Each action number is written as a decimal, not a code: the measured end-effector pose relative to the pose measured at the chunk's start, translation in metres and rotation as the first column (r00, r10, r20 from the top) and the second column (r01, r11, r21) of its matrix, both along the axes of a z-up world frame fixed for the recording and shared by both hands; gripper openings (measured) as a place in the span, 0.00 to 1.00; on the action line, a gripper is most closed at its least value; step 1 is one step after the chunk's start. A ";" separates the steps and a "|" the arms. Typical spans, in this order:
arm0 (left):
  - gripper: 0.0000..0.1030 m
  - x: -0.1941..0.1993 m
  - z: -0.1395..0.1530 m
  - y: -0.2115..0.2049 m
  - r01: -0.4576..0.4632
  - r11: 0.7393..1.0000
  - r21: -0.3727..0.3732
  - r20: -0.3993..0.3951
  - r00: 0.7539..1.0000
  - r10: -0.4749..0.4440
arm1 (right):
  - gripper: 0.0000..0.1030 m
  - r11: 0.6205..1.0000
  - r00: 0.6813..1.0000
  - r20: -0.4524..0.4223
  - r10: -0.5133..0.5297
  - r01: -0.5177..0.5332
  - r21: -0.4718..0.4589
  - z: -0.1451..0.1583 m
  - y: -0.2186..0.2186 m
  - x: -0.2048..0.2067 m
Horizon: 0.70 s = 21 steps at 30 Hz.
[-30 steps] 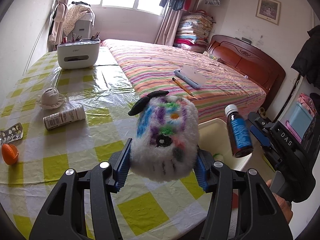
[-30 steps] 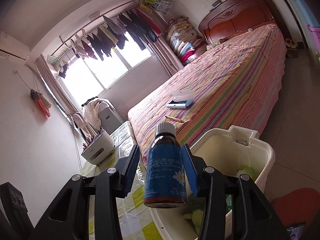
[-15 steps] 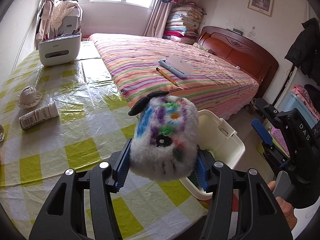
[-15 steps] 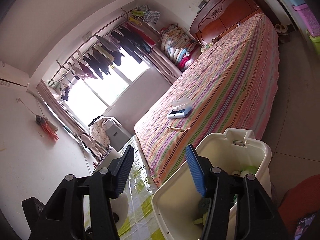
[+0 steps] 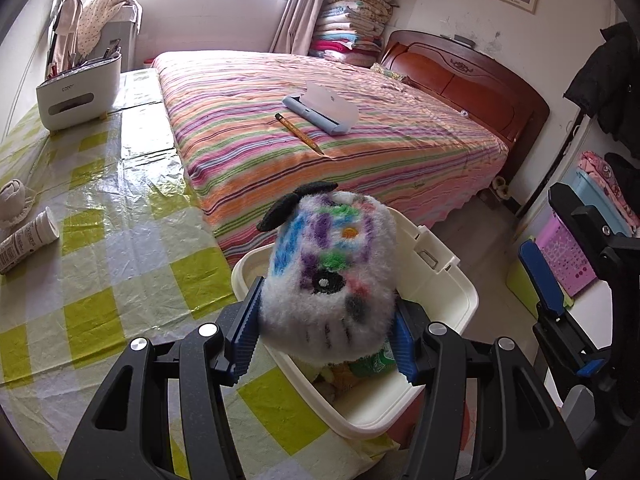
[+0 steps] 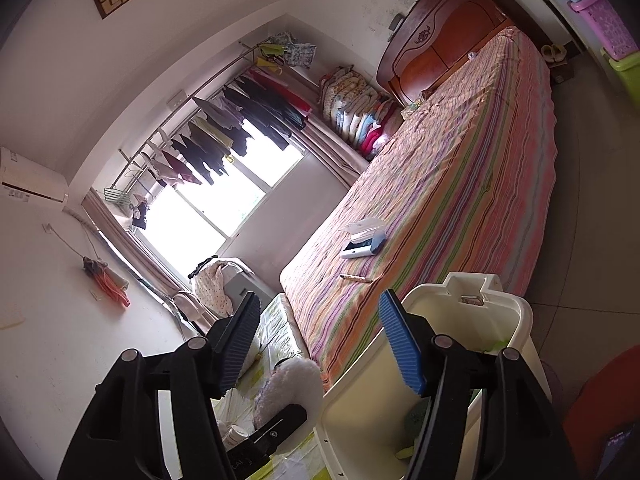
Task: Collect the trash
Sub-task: 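Open both tools to drop the bottle and fluffy toy into the bin, then move both tools back over the orange and white tube on the table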
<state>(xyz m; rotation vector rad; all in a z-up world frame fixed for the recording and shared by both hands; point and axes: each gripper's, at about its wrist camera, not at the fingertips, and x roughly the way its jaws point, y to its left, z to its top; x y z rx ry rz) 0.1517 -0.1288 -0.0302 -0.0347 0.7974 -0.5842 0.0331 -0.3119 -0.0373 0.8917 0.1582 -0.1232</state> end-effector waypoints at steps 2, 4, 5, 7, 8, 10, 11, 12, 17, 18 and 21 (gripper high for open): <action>0.55 0.001 -0.002 -0.007 0.007 1.000 0.007 -0.002 1.000 -0.007 | 0.59 1.000 1.000 0.001 0.000 0.000 0.005 -0.001 -0.001 0.000; 0.55 0.000 -0.003 -0.013 0.021 1.000 0.016 -0.005 1.000 -0.021 | 0.59 1.000 1.000 0.001 0.002 -0.002 0.009 -0.002 -0.001 0.000; 0.55 0.000 -0.004 -0.015 0.021 1.000 0.020 -0.002 1.000 -0.021 | 0.59 1.000 1.000 0.000 0.003 -0.003 0.010 -0.002 -0.001 0.000; 0.56 0.001 -0.004 -0.018 0.020 0.999 0.026 -0.001 1.000 -0.020 | 0.59 1.000 1.000 0.001 0.003 -0.003 0.012 -0.002 -0.001 0.000; 0.59 0.002 -0.004 -0.019 0.016 1.000 0.024 -0.003 1.000 -0.016 | 0.59 1.000 1.000 0.003 0.001 -0.001 0.013 -0.002 -0.001 -0.001; 0.66 0.004 -0.004 -0.019 -0.003 1.000 0.017 -0.004 1.000 0.003 | 0.59 1.000 1.000 0.004 0.002 -0.002 0.012 -0.002 -0.002 -0.002; 0.69 0.005 -0.004 -0.018 -0.014 1.000 0.014 -0.004 1.000 0.014 | 0.59 1.000 1.000 0.003 0.003 -0.003 0.011 -0.002 -0.002 -0.002; 0.71 0.005 -0.003 -0.017 -0.024 1.000 0.010 0.000 1.000 0.024 | 0.59 1.000 1.000 0.003 0.002 -0.003 0.009 -0.002 -0.002 -0.002; 0.83 0.001 -0.001 -0.008 -0.040 0.997 0.063 0.048 0.998 0.037 | 0.60 1.000 1.000 -0.005 0.015 -0.015 0.009 -0.001 -0.001 0.001; 0.84 0.001 -0.001 -0.006 -0.040 0.996 0.083 0.053 0.998 0.036 | 0.60 1.000 1.000 -0.004 0.015 -0.015 0.010 -0.002 -0.001 0.001; 0.86 -0.005 0.001 0.009 -0.052 0.991 0.122 0.076 0.996 0.043 | 0.60 1.000 1.000 -0.013 0.022 -0.022 0.007 -0.002 0.000 0.002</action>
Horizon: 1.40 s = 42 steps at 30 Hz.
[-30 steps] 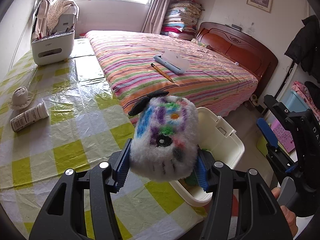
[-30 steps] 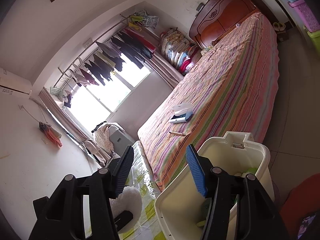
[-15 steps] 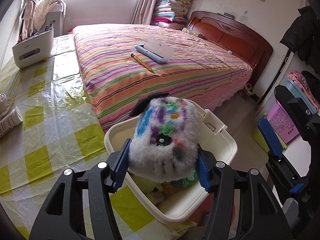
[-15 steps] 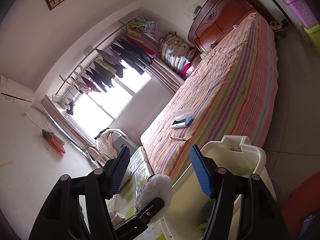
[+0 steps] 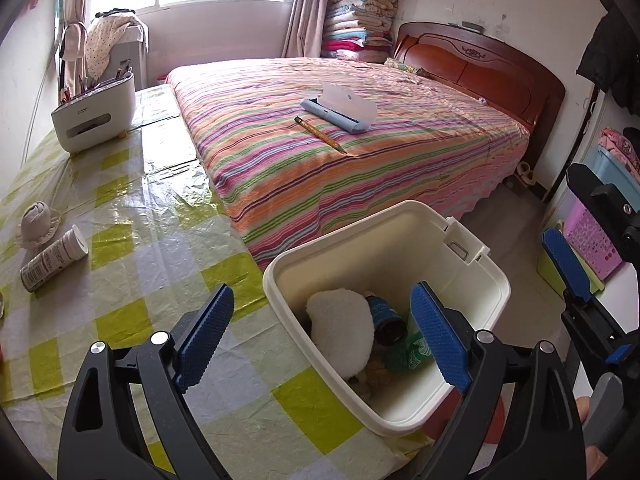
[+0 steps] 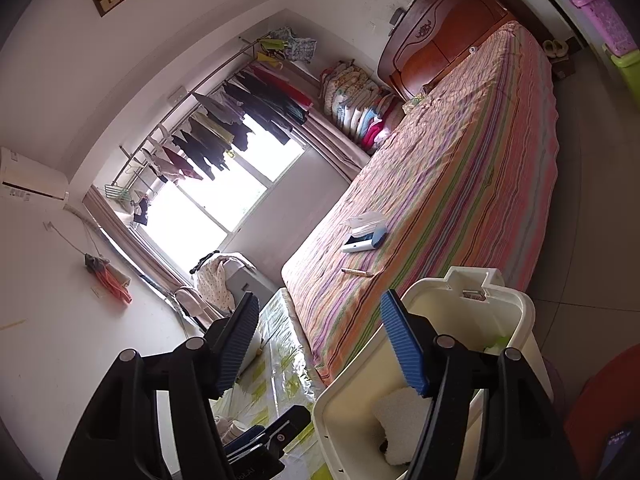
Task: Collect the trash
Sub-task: 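Move both tools back over the orange and white tube on the table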
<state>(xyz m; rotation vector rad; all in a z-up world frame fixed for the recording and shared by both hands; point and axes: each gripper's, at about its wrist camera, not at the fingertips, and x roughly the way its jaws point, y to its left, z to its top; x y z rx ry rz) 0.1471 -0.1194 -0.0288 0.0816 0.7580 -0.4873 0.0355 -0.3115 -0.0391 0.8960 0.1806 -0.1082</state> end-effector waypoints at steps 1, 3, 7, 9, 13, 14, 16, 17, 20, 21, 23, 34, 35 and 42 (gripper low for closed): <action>0.87 -0.002 0.001 0.008 -0.006 1.000 0.007 0.010 1.000 0.006 | 0.60 1.000 1.000 0.000 0.000 0.000 0.000 0.000 0.000 0.000; 0.88 -0.006 0.001 0.026 -0.030 0.999 0.026 0.028 0.999 0.029 | 0.60 1.000 1.000 -0.001 0.003 -0.003 -0.003 0.001 0.001 0.001; 0.88 -0.011 0.004 0.073 -0.108 0.994 0.031 0.055 0.993 0.106 | 0.61 1.000 1.000 -0.006 0.008 -0.008 -0.007 0.001 0.003 0.003; 0.88 -0.015 0.008 0.099 -0.165 0.986 0.031 0.089 0.983 0.162 | 0.62 1.000 1.000 -0.009 0.009 -0.009 -0.011 0.000 0.003 0.003; 0.89 -0.019 0.019 0.147 -0.265 0.964 0.020 0.126 0.957 0.261 | 0.65 1.000 1.000 -0.014 0.012 -0.012 -0.022 0.000 0.005 0.006; 0.90 -0.019 0.021 0.159 -0.286 0.958 0.005 0.124 0.951 0.283 | 0.65 1.000 1.000 -0.015 0.013 -0.014 -0.025 0.000 0.006 0.006; 0.90 -0.017 0.024 0.181 -0.333 0.943 -0.024 0.119 0.935 0.333 | 0.65 0.999 1.000 -0.018 0.018 -0.018 -0.030 0.000 0.008 0.008; 0.90 -0.016 0.025 0.192 -0.355 0.934 -0.034 0.111 0.928 0.357 | 0.65 0.999 1.000 -0.021 0.020 -0.021 -0.032 0.000 0.009 0.009; 0.90 -0.012 0.023 0.222 -0.415 0.909 -0.040 0.088 0.905 0.417 | 0.65 0.999 0.999 -0.028 0.029 -0.030 -0.034 0.000 0.011 0.011; 0.90 -0.012 0.022 0.232 -0.435 0.900 -0.037 0.082 0.896 0.436 | 0.65 0.999 0.999 -0.029 0.032 -0.033 -0.033 0.000 0.011 0.012; 0.90 -0.012 0.020 0.249 -0.463 0.886 -0.030 0.070 0.883 0.464 | 0.65 0.999 0.999 -0.032 0.041 -0.042 -0.034 -0.001 0.011 0.013; 0.90 -0.017 0.006 0.335 -0.606 0.794 -0.052 0.007 0.795 0.607 | 0.65 0.996 0.996 -0.053 0.072 -0.075 -0.053 0.002 0.028 0.024; 0.90 -0.017 0.006 0.340 -0.611 0.790 -0.053 0.006 0.791 0.612 | 0.65 0.995 0.995 -0.055 0.078 -0.081 -0.061 0.003 0.031 0.026; 0.90 -0.014 -0.008 0.368 -0.633 0.770 -0.078 -0.085 0.774 0.628 | 0.65 0.986 0.990 -0.074 0.123 -0.130 -0.105 0.006 0.053 0.036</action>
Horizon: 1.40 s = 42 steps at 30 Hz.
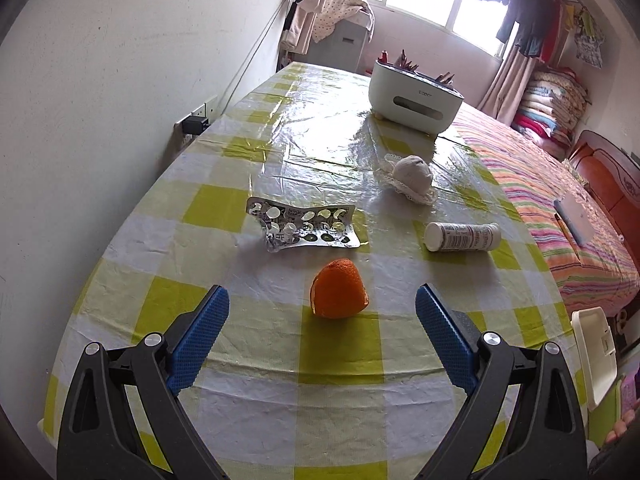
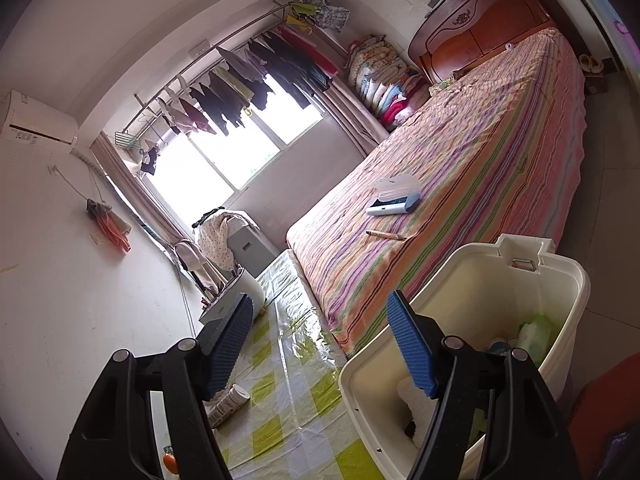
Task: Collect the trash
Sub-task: 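Move both tools back over the orange and white tube on the table, then close the left tool on the orange while the right tool grasps the white tube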
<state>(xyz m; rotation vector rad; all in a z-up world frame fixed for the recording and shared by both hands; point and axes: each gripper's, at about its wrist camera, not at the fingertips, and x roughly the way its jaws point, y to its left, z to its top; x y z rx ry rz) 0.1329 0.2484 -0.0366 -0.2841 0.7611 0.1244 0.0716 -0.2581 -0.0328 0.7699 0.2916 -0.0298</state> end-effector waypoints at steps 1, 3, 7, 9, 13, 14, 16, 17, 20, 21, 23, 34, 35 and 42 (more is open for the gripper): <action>0.90 0.001 -0.002 0.002 -0.008 1.000 -0.013 -0.002 1.000 0.008 | 0.65 1.000 1.000 -0.003 0.006 -0.006 -0.005 0.000 0.003 0.001; 0.90 0.002 -0.005 0.004 -0.015 1.000 -0.017 -0.005 1.000 0.015 | 0.66 1.000 1.000 -0.010 0.018 -0.018 -0.013 0.000 0.010 0.004; 0.90 0.009 -0.010 -0.001 -0.002 1.000 -0.008 -0.022 1.000 0.002 | 0.66 0.999 0.999 -0.017 0.037 -0.038 -0.036 0.002 0.022 0.007; 0.90 0.014 -0.014 -0.003 -0.002 1.000 0.010 -0.034 0.999 0.002 | 0.66 0.998 0.999 -0.020 0.046 -0.047 -0.051 0.003 0.027 0.009; 0.90 0.021 -0.018 -0.004 -0.008 1.000 0.015 -0.047 0.999 0.009 | 0.66 0.994 0.997 -0.026 0.072 -0.074 -0.075 0.004 0.038 0.013; 0.90 0.023 -0.019 -0.005 -0.014 1.000 0.023 -0.052 0.999 0.015 | 0.66 0.992 0.995 -0.028 0.093 -0.095 -0.078 0.004 0.042 0.016; 0.89 0.026 -0.021 -0.005 -0.016 1.000 0.023 -0.058 0.998 0.017 | 0.66 0.988 0.990 -0.004 0.144 -0.144 -0.058 0.005 0.048 0.022; 0.89 0.027 -0.022 -0.006 -0.016 0.999 0.028 -0.063 0.998 0.018 | 0.66 0.985 0.986 0.007 0.167 -0.167 -0.049 0.006 0.051 0.027; 0.89 0.031 -0.026 -0.007 -0.023 0.999 0.040 -0.077 0.997 0.026 | 0.66 0.964 0.967 -0.020 0.252 -0.253 -0.084 0.014 0.074 0.052; 0.89 0.032 -0.027 -0.007 -0.019 0.999 0.031 -0.082 0.996 0.021 | 0.66 0.954 0.959 -0.026 0.283 -0.284 -0.098 0.016 0.082 0.060; 0.88 0.035 -0.027 -0.008 -0.013 1.000 0.021 -0.083 0.996 0.015 | 0.65 0.921 0.932 -0.041 0.359 -0.361 -0.144 0.023 0.103 0.079; 0.52 0.054 -0.030 -0.015 0.050 0.999 0.001 -0.103 0.993 -0.049 | 0.65 0.437 0.599 -0.175 0.781 -0.725 -0.533 0.035 0.230 0.149; 0.47 0.055 -0.031 -0.014 0.054 0.999 -0.006 -0.105 0.993 -0.054 | 0.65 0.368 0.558 -0.216 0.801 -0.745 -0.557 0.032 0.240 0.154; 0.31 0.055 -0.031 -0.017 0.082 0.997 -0.004 -0.102 0.991 -0.082 | 0.65 0.105 0.369 -0.444 0.817 -0.852 -0.513 0.001 0.279 0.188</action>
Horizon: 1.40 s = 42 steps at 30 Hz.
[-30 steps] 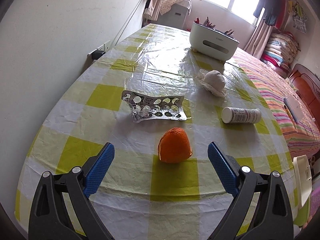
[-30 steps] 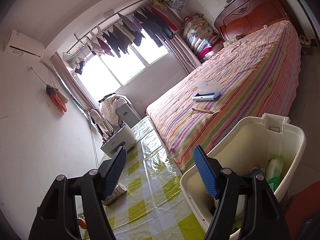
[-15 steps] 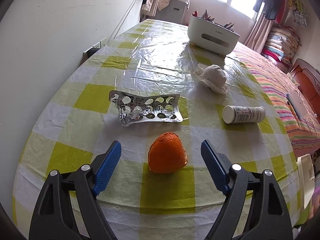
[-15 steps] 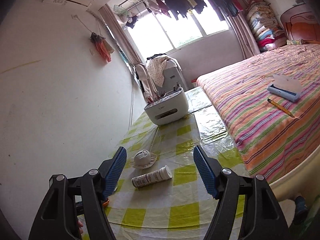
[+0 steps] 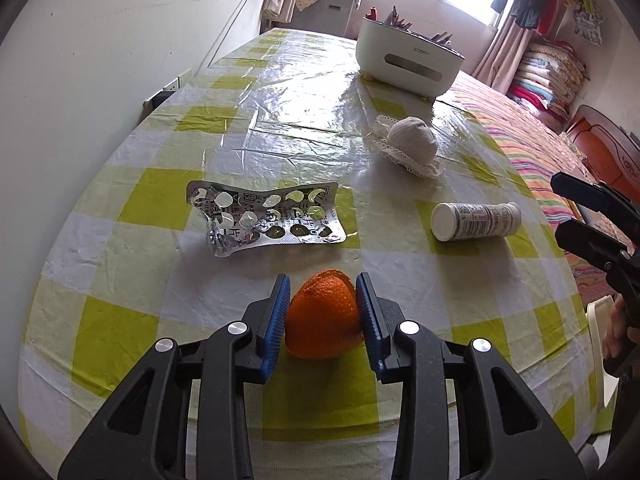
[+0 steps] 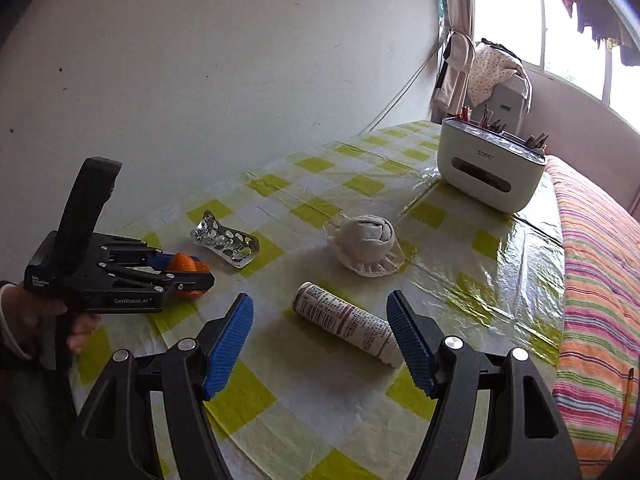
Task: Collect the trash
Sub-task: 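Close the left tool on the orange while the right tool grasps the white tube, then carry the orange and white tube with both tools over the cream bin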
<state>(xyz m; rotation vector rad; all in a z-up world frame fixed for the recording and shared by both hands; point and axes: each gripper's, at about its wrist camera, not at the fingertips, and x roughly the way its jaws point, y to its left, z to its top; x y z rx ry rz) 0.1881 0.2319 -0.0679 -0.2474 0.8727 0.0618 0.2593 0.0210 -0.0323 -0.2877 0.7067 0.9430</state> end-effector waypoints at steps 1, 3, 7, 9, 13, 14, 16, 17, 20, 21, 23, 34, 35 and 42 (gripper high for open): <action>0.30 -0.001 0.000 -0.001 0.003 1.000 0.000 0.002 1.000 -0.003 | 0.65 1.000 1.000 0.003 0.012 -0.012 -0.022 -0.002 0.003 0.003; 0.29 -0.002 0.000 -0.002 0.019 1.000 -0.004 0.002 1.000 -0.019 | 0.65 0.997 0.999 -0.006 0.043 -0.044 -0.061 -0.004 0.010 0.012; 0.28 -0.003 0.001 -0.007 0.045 0.999 0.027 0.007 0.999 -0.046 | 0.65 0.981 0.995 -0.026 0.100 -0.103 -0.165 -0.011 0.024 0.026; 0.28 -0.003 0.001 -0.009 0.052 0.998 0.028 0.005 0.999 -0.053 | 0.65 0.968 0.991 -0.031 0.129 -0.133 -0.212 -0.017 0.031 0.030; 0.28 -0.001 0.001 -0.010 0.063 0.998 -0.002 0.002 0.998 -0.063 | 0.63 0.950 0.987 -0.065 0.147 -0.159 -0.268 -0.030 0.041 0.044; 0.28 -0.001 0.001 -0.011 0.067 0.998 -0.006 0.000 0.998 -0.067 | 0.62 0.946 0.985 -0.078 0.152 -0.168 -0.277 -0.034 0.042 0.046; 0.28 -0.001 0.001 -0.014 0.073 0.997 -0.004 0.002 0.997 -0.073 | 0.52 0.938 0.981 -0.112 0.159 -0.185 -0.294 -0.042 0.047 0.051; 0.28 -0.002 0.002 -0.015 0.076 0.997 -0.005 0.002 0.997 -0.076 | 0.48 0.932 0.977 -0.132 0.167 -0.201 -0.301 -0.046 0.048 0.052; 0.28 -0.003 0.002 -0.019 0.086 0.996 -0.009 -0.002 0.996 -0.086 | 0.41 0.913 0.970 -0.160 0.186 -0.230 -0.338 -0.055 0.051 0.049; 0.28 -0.003 0.002 -0.020 0.088 0.996 -0.008 -0.003 0.996 -0.088 | 0.36 0.914 0.968 -0.167 0.187 -0.234 -0.332 -0.055 0.049 0.048; 0.28 -0.003 0.002 -0.023 0.092 0.996 -0.006 0.001 0.996 -0.092 | 0.32 0.917 0.970 -0.164 0.178 -0.224 -0.331 -0.055 0.047 0.043; 0.28 -0.012 0.015 -0.047 0.128 0.992 -0.015 0.058 0.990 -0.127 | 0.28 0.990 0.977 -0.203 0.071 -0.093 -0.101 -0.057 -0.002 -0.004; 0.28 -0.013 0.016 -0.051 0.133 0.991 -0.012 0.064 0.989 -0.132 | 0.28 0.995 0.976 -0.215 0.048 -0.065 -0.075 -0.057 -0.008 -0.009; 0.28 -0.027 0.022 -0.075 0.177 0.983 -0.041 0.102 0.980 -0.172 | 0.28 0.975 0.938 -0.313 -0.148 0.192 0.112 -0.037 -0.063 -0.037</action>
